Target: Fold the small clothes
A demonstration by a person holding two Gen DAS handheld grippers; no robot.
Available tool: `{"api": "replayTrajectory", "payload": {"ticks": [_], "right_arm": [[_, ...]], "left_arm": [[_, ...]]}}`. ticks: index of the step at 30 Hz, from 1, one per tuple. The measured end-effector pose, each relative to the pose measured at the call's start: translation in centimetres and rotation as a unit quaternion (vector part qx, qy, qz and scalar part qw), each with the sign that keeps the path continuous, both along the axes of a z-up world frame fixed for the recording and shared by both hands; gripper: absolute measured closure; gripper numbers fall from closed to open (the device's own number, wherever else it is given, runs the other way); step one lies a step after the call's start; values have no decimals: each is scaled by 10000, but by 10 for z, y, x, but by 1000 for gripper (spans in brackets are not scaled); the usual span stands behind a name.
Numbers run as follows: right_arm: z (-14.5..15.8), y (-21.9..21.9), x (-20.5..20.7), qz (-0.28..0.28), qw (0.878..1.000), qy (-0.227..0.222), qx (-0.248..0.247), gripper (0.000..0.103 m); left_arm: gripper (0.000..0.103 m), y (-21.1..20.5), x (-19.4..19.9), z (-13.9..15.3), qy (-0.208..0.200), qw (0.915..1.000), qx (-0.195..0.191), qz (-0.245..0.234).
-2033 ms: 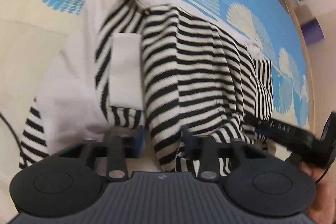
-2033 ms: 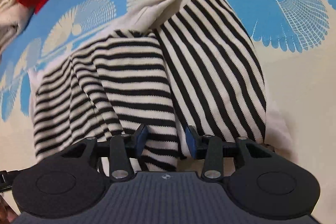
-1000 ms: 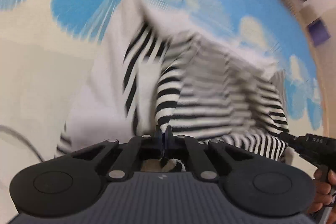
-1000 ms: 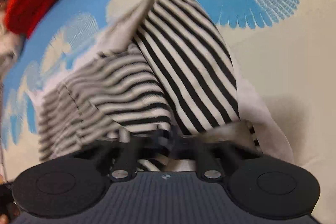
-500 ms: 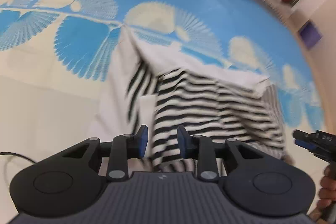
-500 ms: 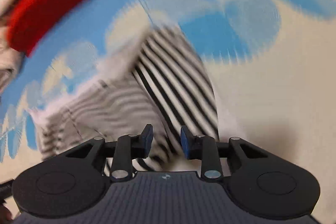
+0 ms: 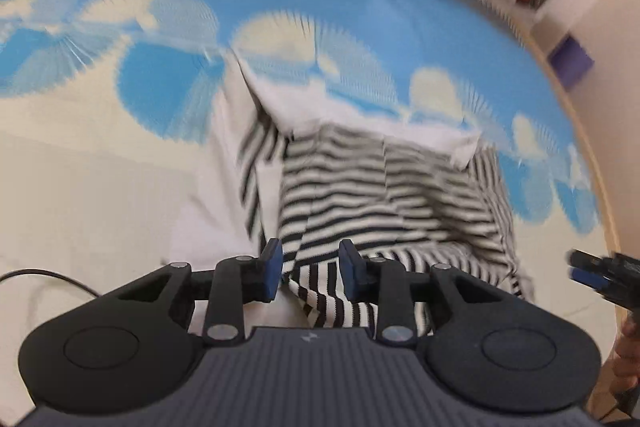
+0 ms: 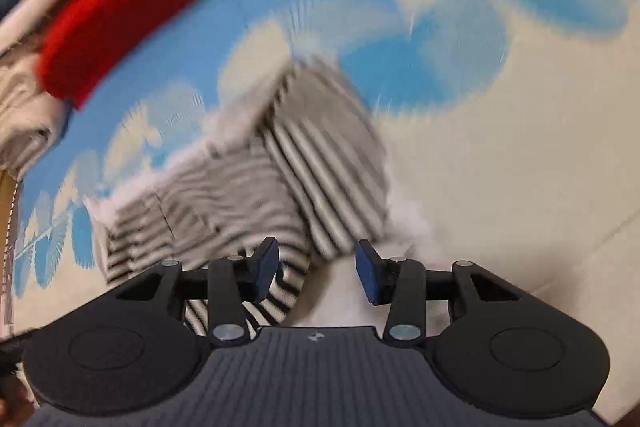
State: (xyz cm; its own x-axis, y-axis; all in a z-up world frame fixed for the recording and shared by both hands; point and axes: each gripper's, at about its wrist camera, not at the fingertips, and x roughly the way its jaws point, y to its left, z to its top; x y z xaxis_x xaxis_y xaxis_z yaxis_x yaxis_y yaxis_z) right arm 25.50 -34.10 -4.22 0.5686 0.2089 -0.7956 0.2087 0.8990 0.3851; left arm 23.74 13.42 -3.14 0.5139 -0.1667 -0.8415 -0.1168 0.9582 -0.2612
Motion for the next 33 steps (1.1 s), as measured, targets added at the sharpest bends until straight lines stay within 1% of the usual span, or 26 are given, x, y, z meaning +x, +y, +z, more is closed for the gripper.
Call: {"api": "replayTrajectory", "payload": {"ticks": [1, 3, 4, 6, 8, 10, 12, 13, 14, 15, 16, 17, 18, 19, 20, 21, 22, 23, 24, 26, 27, 30, 32, 33], "right_arm": [[14, -6, -13, 34, 9998, -195, -7, 58], [36, -18, -46, 44, 9984, -560, -97, 57], [42, -22, -63, 55, 9973, -709, -168, 56], [40, -26, -95, 90, 9960, -835, -307, 54], [23, -31, -127, 105, 9962, -778, -383, 54], [-1, -31, -152, 120, 9971, -649, -387, 54], [-22, -30, -174, 207, 9981, -400, -423, 54], [-32, -29, -178, 266, 9983, -254, -449, 54], [-38, -29, -186, 338, 9981, -244, -444, 54], [-43, -24, -190, 384, 9978, -243, -478, 53], [-49, -23, -194, 398, 9975, -140, -560, 52], [-57, -21, -195, 353, 9976, -31, -600, 52], [-61, -21, -196, 316, 9980, -17, -551, 51], [-67, -22, -198, 304, 9983, 1, -503, 48], [-75, -21, -196, 298, 9983, 85, -490, 44], [-80, -20, -194, 269, 9983, 183, -491, 43], [-84, -21, -193, 213, 9984, 266, -443, 43], [-89, -22, -189, 143, 9989, 330, -300, 42], [-93, -24, -187, 83, 9991, 376, -174, 40], [-103, -27, -186, -53, 9985, 542, -52, 32], [-108, -27, -185, -88, 9978, 654, -50, 32], [-120, -26, -183, -86, 9962, 863, -84, 31], [-124, -25, -183, -72, 9957, 920, -105, 31], [-126, -24, -183, -48, 9957, 919, -121, 31]], "left_arm": [[64, 2, -14, 15, -159, 9998, 144, 42], [58, 0, -46, 39, -437, 9984, 361, -45], [56, -2, -62, 46, -534, 9977, 416, -91], [46, -5, -99, 54, -704, 9962, 484, -152], [46, -8, -136, 48, -828, 9946, 596, -176], [46, -4, -166, 33, -751, 9953, 604, -53], [47, 5, -190, 9, -481, 9976, 456, 214], [47, 12, -199, -4, -301, 9984, 348, 336], [48, 16, -206, -16, -22, 9985, 294, 469], [48, 20, -210, -25, 202, 9976, 252, 619], [46, 24, -215, -31, 259, 9969, 145, 735], [41, 27, -219, -38, 244, 9969, 30, 745], [33, 30, -220, -47, 264, 9973, -65, 683], [30, 32, -221, -59, 337, 9971, -180, 651], [28, 34, -218, -67, 511, 9960, -242, 692], [28, 35, -210, -75, 777, 9933, -253, 814], [28, 35, -206, -79, 895, 9914, -331, 894], [23, 35, -203, -78, 830, 9917, -452, 871], [14, 34, -200, -79, 773, 9919, -517, 861], [13, 31, -197, -83, 845, 9906, -444, 983], [13, 30, -197, -86, 935, 9900, -409, 978], [13, 26, -195, -99, 1231, 9876, -105, 969], [14, 25, -193, -106, 1308, 9867, -116, 954], [16, 24, -192, -108, 1335, 9868, -116, 914]]}}
